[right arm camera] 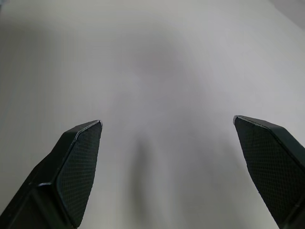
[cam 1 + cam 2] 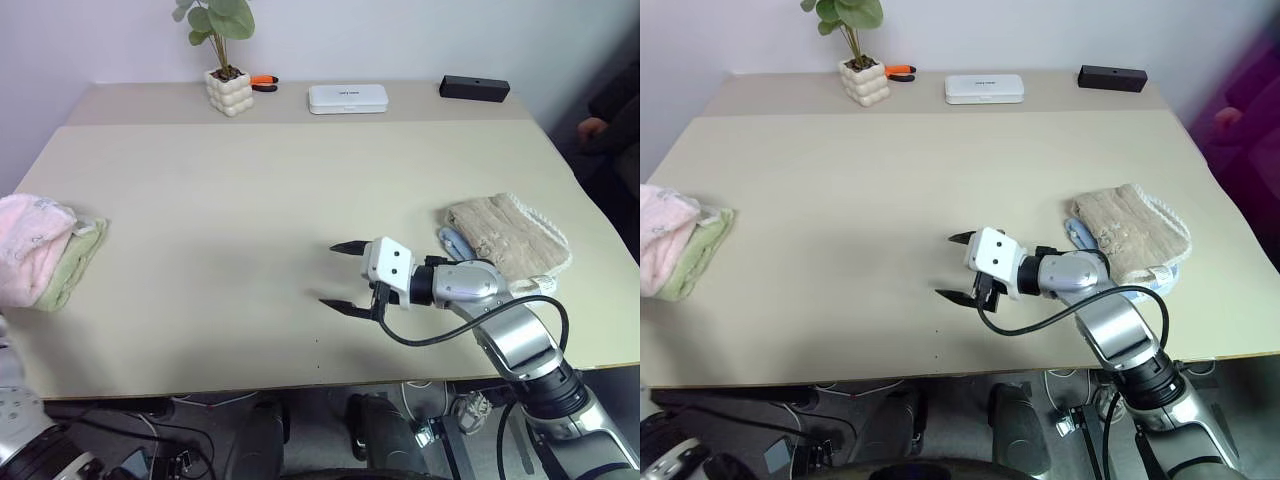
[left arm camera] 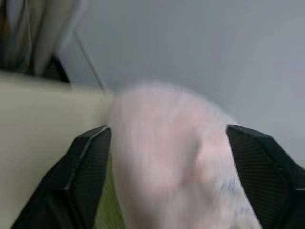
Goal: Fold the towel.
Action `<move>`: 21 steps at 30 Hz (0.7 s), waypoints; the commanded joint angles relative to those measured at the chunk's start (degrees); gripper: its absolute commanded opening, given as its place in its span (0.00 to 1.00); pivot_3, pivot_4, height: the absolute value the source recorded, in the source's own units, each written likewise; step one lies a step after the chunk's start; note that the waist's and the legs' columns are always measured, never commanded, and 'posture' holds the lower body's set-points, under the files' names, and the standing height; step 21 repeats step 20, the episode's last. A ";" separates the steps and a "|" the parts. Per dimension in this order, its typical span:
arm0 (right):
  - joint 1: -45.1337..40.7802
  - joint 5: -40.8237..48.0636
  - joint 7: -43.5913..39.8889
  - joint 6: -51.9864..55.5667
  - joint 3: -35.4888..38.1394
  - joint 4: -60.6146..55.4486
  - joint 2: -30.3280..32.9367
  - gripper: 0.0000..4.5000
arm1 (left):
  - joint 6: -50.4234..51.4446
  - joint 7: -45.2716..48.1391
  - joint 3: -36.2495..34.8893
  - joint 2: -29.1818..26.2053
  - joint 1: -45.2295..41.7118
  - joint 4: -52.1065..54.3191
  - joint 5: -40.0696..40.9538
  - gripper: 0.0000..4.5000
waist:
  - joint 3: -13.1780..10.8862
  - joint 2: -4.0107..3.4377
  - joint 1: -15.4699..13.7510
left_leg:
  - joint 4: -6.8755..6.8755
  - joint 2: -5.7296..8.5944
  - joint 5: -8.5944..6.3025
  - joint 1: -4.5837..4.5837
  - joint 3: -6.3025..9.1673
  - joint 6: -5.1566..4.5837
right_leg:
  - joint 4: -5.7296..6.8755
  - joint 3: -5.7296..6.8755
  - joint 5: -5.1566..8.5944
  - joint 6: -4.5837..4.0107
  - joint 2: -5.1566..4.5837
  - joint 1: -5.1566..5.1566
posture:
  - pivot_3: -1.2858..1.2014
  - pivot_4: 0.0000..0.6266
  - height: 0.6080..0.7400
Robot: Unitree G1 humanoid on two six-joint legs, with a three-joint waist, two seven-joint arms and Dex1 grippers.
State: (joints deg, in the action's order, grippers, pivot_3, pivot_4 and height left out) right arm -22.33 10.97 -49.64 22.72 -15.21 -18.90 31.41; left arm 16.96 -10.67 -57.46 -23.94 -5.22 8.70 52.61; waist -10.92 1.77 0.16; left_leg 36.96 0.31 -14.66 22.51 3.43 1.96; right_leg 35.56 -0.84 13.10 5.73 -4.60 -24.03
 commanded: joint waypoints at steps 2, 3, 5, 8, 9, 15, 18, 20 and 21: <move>-2.57 2.42 -0.40 -2.29 5.80 4.64 0.38 1.00 | 2.40 12.81 11.75 -9.68 5.61 9.13 -7.82 0.89 | 0.02 0.00 -0.73 | 0.01 0.02 0.00 -0.01 -0.02 0.01 | -0.07 0.00 0.01 -0.03 -0.03 0.06 | 0.52 0.24 0.99; -3.22 2.35 0.51 -2.70 7.23 6.64 0.32 1.00 | 3.56 17.54 17.14 -12.31 7.87 11.44 -9.81 0.89 | 0.02 -0.07 -0.88 | 0.02 0.02 -0.01 -0.01 -0.03 0.01 | -0.11 0.00 0.01 -0.05 -0.02 0.09 | 0.52 0.24 0.99; -4.25 2.54 1.89 -3.36 10.08 10.28 0.29 1.00 | 5.08 22.29 25.01 -14.55 9.88 14.93 -11.74 0.89 | -0.01 -0.36 -0.96 | 0.01 0.07 -0.01 -0.01 -0.04 0.02 | -0.26 -0.04 -0.01 -0.10 -0.05 0.17 | 0.52 0.24 0.99; -3.98 3.49 3.65 -3.04 13.77 13.46 0.18 1.00 | 5.54 26.33 33.67 -15.31 10.22 17.37 -15.33 0.89 | -0.04 -0.50 -0.62 | -0.01 0.14 -0.04 -0.01 -0.14 0.06 | -0.43 -0.19 -0.03 -0.13 -0.09 0.25 | 0.52 0.24 0.99; -3.48 3.88 3.92 -2.69 14.86 13.98 0.33 1.00 | 5.84 27.01 35.86 -15.20 10.03 17.60 -16.59 0.89 | -0.05 -0.48 -0.41 | -0.01 0.11 -0.09 -0.01 -0.14 0.14 | -0.43 -0.18 -0.03 -0.12 -0.06 0.24 | 0.52 0.24 0.99; 6.14 5.73 4.58 3.81 19.62 9.67 4.66 1.00 | 3.43 33.18 44.07 -13.31 9.34 15.18 -22.65 0.89 | -0.06 -0.50 0.53 | -0.37 0.02 -0.11 -0.01 -0.13 0.14 | -0.33 -0.17 -0.05 -0.04 0.03 -0.02 | 0.52 0.24 0.99; 7.29 7.56 5.97 5.69 21.45 8.34 3.99 1.00 | 2.75 34.74 44.58 -12.18 8.79 13.67 -24.02 0.89 | -0.10 -0.57 1.12 | -0.39 -0.04 -0.11 -0.08 -0.22 0.13 | -0.32 -0.22 -0.04 -0.04 0.09 -0.04 | 0.52 0.24 0.99; 7.14 7.75 6.16 5.83 21.56 8.34 4.10 1.00 | 2.70 35.73 44.41 -11.52 8.52 13.28 -24.27 0.89 | -0.10 -0.57 1.08 | -0.39 -0.05 -0.11 -0.10 -0.22 0.13 | -0.30 -0.24 -0.04 -0.05 0.12 -0.04 | 0.52 0.24 0.99; 7.14 7.75 6.16 5.83 21.56 8.34 4.10 1.00 | 2.70 35.73 44.41 -11.52 8.52 13.28 -24.27 0.89 | -0.10 -0.57 1.08 | -0.39 -0.05 -0.11 -0.10 -0.22 0.13 | -0.30 -0.24 -0.04 -0.05 0.12 -0.04 | 0.52 0.24 0.99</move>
